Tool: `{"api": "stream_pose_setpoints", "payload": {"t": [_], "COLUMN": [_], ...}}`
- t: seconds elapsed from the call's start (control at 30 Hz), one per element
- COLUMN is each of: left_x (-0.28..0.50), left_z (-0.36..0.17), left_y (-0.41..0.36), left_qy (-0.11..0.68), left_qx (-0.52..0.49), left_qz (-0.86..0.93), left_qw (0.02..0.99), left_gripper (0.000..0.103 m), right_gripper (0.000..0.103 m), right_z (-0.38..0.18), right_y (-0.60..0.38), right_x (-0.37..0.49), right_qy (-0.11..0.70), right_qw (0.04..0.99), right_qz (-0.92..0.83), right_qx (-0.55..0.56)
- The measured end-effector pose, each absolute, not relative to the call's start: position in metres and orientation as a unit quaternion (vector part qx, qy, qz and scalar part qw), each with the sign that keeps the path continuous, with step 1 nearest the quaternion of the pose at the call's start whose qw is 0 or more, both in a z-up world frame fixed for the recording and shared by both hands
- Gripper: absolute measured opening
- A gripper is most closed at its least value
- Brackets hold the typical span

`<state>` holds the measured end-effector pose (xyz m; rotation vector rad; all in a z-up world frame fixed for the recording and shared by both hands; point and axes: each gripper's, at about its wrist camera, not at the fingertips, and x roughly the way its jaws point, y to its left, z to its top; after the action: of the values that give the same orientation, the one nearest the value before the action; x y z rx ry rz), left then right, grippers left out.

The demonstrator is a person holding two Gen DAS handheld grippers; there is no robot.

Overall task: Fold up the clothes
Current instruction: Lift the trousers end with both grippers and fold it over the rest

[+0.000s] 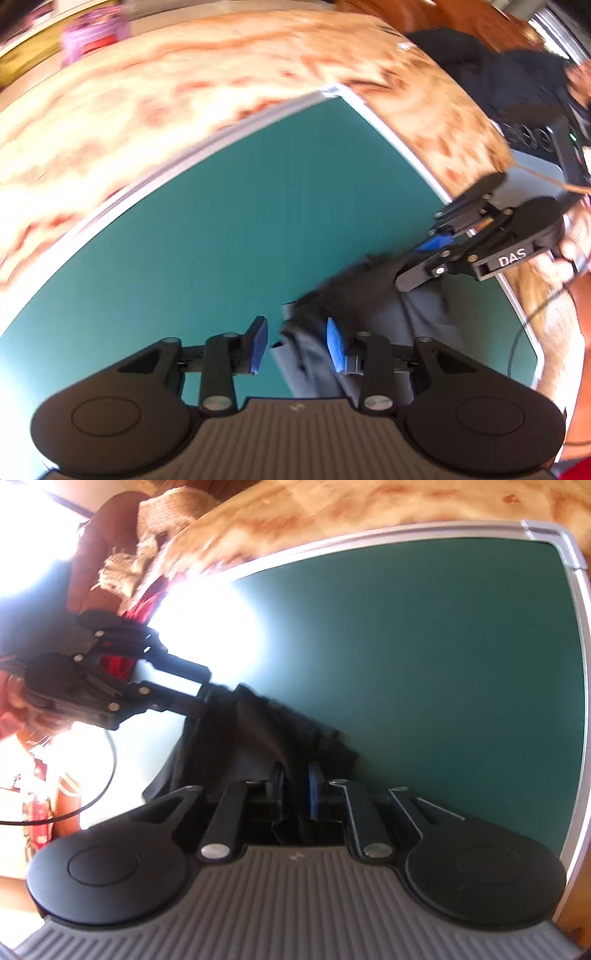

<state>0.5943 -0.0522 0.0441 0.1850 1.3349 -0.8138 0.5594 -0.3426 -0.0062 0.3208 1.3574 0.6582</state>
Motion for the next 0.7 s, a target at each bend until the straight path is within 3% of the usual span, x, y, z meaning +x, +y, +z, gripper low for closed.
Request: {"api": "stream_pose_setpoints", "payload": {"t": [0.13, 0.47, 0.7], "left_x": [0.589, 0.557, 0.541], "left_z": [0.046, 0.058, 0.061], "left_y": [-0.045, -0.072, -0.073], "left_qy": [0.589, 0.548, 0.551], "left_qx": [0.064, 0.047, 0.024], "left_qz": [-0.326, -0.355, -0.347], "left_qw": [0.736, 0.756, 0.759], "left_gripper": [0.039, 0.044, 0.044], "right_gripper": [0.039, 0.04, 0.04], "right_z": [-0.006, -0.001, -0.008], "right_y": [-0.343, -0.372, -0.331], "right_x": [0.559, 0.513, 0.514], "right_qy": [0.593, 0.591, 0.583], "right_qw": [0.751, 0.743, 0.766], "right_qz": [0.258, 0.187, 0.148], "right_qx": [0.134, 0.254, 0.225]}}
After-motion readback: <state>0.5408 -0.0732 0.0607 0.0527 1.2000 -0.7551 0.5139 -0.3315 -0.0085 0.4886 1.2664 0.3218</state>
